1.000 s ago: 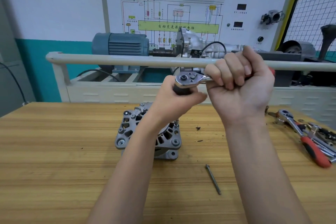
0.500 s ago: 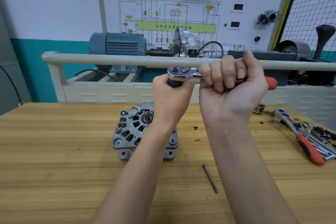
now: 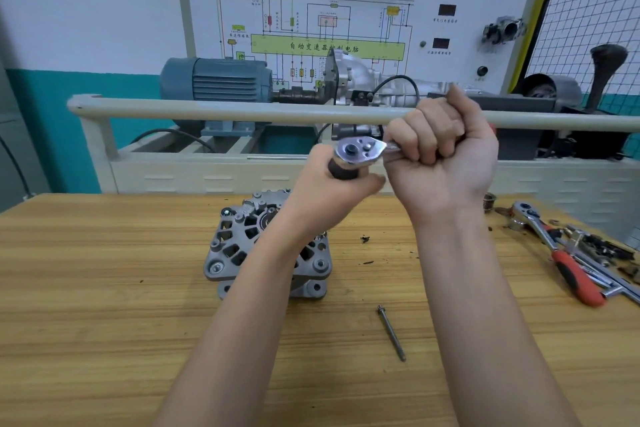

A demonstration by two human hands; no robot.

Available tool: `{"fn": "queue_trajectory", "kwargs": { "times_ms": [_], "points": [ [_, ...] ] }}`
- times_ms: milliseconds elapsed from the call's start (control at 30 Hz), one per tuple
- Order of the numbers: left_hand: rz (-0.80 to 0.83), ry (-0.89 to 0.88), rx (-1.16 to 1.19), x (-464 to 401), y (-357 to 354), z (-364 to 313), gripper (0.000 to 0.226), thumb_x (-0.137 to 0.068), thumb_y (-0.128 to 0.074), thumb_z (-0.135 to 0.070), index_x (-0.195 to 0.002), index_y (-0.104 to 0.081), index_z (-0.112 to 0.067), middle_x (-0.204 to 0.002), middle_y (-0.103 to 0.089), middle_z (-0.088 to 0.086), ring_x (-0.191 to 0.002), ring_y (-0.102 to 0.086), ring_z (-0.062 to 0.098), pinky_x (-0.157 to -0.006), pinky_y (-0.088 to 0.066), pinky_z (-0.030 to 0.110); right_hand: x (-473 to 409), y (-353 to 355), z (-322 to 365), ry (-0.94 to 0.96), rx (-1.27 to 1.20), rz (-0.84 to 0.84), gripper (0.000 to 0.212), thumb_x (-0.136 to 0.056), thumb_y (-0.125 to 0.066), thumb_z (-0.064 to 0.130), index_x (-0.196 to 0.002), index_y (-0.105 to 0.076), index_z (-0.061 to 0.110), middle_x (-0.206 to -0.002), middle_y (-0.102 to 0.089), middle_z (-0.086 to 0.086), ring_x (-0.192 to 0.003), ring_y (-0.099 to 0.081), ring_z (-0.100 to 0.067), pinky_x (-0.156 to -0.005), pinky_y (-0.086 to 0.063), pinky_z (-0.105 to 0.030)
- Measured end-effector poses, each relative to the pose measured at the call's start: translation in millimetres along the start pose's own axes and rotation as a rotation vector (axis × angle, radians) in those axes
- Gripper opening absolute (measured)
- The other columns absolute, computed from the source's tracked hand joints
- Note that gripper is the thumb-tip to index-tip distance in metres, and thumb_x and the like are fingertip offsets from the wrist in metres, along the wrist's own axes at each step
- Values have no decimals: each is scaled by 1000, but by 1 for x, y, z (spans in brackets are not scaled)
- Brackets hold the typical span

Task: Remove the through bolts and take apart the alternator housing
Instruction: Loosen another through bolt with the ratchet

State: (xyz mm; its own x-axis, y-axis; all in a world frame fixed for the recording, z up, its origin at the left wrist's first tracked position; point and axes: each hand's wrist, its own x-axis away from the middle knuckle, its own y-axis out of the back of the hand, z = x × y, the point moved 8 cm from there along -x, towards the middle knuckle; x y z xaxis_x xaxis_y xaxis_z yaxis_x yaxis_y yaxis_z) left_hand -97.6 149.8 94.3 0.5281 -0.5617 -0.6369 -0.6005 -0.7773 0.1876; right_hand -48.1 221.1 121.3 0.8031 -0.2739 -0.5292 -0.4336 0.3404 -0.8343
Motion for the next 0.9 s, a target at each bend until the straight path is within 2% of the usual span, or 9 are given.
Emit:
{"fn": "queue_trajectory", "kwargs": {
  "times_ms": [67, 133, 200, 267, 433, 600, 767, 833, 900],
  "points": [
    [-190, 0, 92, -1, 12, 2, 31, -68, -58, 0, -50, -33, -4, -47, -29, 4, -45, -22, 14, -46, -19, 29, 7, -4, 2, 173, 97, -27, 52, -93, -38, 17, -42, -33, 16, -35, -22, 4, -35, -11, -9, -36, -19, -22],
    [-395, 7, 147, 0, 23, 5, 46, -72, -62, 9, -45, -37, -20, -45, -32, -6, -45, -24, 8, -43, -21, 24, 15, -9, -3, 299, 174, -18, 54, -97, -35, 16, -43, -32, 17, -36, -22, 4, -33, -16, -9, -37, -22, -23],
    [-472, 6, 170, 2, 26, 7, 55, -71, -61, 13, -41, -36, -25, -44, -30, -12, -46, -23, 5, -43, -21, 21, 20, -13, -9, 351, 216, 9, 56, -99, -32, 15, -43, -32, 18, -36, -22, 4, -34, -18, -9, -39, -23, -24],
    [-378, 13, 161, 0, 26, 7, 46, -66, -60, 4, -39, -36, -25, -43, -29, -11, -45, -22, 7, -44, -19, 21, 17, -14, -9, 316, 232, 31, 56, -99, -32, 15, -43, -32, 18, -36, -23, 4, -34, -18, -9, -39, -24, -23],
    [131, -16, -67, 5, 11, -3, 30, -68, -65, -11, -45, -46, -10, -43, -41, 7, -42, -35, 21, -46, -32, 25, 2, -13, -14, -28, 129, 90, 47, -90, -39, 18, -43, -34, 15, -39, -16, 5, -39, -9, -9, -40, -17, -21],
    [195, 38, -12, 8, 2, -3, 36, -70, -64, -8, -45, -40, -17, -42, -32, -4, -39, -27, 13, -44, -25, 21, 3, -11, -14, -52, 90, 63, 50, -94, -39, 21, -44, -35, 15, -36, -19, 5, -37, -8, -8, -37, -16, -20],
    [-153, 18, 51, 2, 15, -3, 43, -70, -60, 3, -45, -36, -23, -41, -31, -12, -40, -24, 8, -42, -23, 20, 12, -9, 1, 269, 165, -61, 58, -101, -36, 21, -43, -32, 18, -35, -19, 6, -31, -14, -7, -34, -18, -19],
    [-385, -21, 49, 4, 20, -3, 47, -74, -61, 9, -50, -34, -21, -44, -32, -13, -46, -25, 7, -43, -23, 21, 15, -9, 3, 331, 176, -86, 56, -102, -35, 21, -46, -31, 18, -36, -19, 6, -31, -14, -8, -35, -19, -19],
    [-478, -51, 63, 7, 20, -3, 47, -74, -62, 11, -51, -35, -19, -47, -33, -9, -51, -26, 9, -46, -23, 24, 15, -8, 3, 341, 182, -91, 56, -102, -35, 21, -47, -31, 19, -36, -19, 6, -31, -14, -8, -35, -19, -19]
  ]
}}
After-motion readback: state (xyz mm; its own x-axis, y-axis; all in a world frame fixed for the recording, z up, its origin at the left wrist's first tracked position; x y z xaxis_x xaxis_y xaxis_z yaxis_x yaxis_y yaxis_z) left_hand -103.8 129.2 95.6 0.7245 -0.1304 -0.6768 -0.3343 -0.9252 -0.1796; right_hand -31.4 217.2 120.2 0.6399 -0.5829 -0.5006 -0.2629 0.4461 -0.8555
